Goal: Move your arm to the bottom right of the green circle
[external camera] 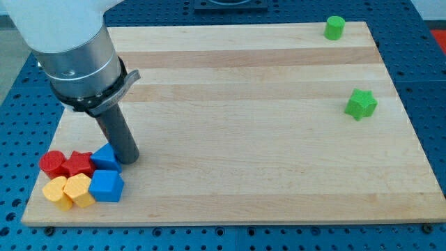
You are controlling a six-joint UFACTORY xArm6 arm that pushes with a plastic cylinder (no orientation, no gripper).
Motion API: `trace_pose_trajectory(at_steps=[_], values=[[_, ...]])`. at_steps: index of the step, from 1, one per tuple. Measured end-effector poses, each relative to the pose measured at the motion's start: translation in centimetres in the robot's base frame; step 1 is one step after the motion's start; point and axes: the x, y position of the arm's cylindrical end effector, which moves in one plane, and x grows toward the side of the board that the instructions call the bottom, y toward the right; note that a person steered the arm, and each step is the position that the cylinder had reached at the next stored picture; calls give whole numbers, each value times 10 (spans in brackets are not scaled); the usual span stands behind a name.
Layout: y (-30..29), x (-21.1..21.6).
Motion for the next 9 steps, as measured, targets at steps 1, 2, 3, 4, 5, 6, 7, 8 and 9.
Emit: trace_pose_trajectory(at_steps=[1,2,3,4,5,6,7,8,9], values=[[0,22],[1,24],[28,-20],[54,-77],[98,-154],[157,-237],[221,-299],[262,-334],[275,-335]])
